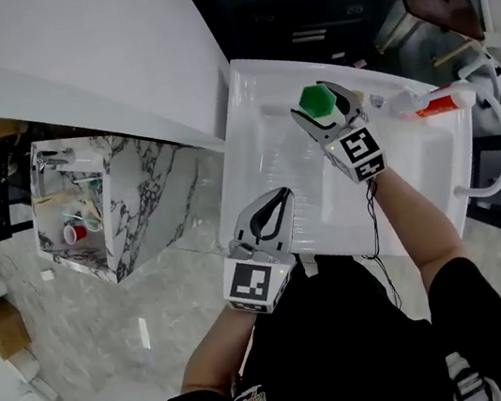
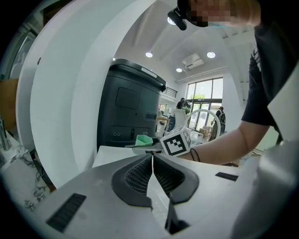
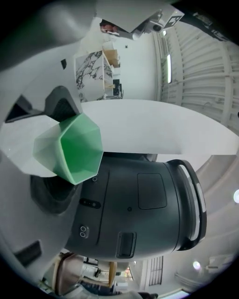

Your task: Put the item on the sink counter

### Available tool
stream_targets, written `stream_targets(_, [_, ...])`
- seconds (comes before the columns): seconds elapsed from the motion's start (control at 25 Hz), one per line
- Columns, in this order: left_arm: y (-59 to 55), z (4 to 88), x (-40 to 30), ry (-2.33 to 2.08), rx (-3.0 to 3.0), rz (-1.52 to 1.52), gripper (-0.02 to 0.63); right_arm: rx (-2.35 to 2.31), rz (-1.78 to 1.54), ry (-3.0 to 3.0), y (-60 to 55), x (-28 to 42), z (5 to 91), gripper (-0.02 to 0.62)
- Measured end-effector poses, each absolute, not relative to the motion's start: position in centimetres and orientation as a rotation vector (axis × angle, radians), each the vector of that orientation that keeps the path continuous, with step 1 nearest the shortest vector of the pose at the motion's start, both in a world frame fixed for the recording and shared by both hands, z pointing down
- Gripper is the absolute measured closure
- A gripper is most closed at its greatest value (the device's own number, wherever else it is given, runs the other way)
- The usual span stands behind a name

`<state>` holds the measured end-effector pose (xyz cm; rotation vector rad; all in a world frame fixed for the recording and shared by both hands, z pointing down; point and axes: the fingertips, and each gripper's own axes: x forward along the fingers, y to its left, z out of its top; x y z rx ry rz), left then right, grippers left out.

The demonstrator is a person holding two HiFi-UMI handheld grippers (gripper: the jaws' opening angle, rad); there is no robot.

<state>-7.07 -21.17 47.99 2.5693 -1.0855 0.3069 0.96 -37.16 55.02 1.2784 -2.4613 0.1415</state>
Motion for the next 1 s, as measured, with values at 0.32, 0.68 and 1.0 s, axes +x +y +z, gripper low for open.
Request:
stream_targets(0.32, [-20.8, 48.9, -8.2, -1.058, 2.542, 0.336, 0.586, 1.317, 0.166, -2.38, -39.4, 2.0, 58.5, 0.227])
stream_targets(0.68, [-20.2, 49.3, -8.1, -1.013, 2.534, 0.345, 0.586, 1.348, 0.202, -2.34, -40.8, 2.7, 60.8, 0.227])
stream_targets(1.0, [-20.2, 49.8, -7.8, -0.995, 2.51, 0.345, 0.586, 1.37, 0.225, -2.344, -41.7, 3.0, 61.5, 0.227])
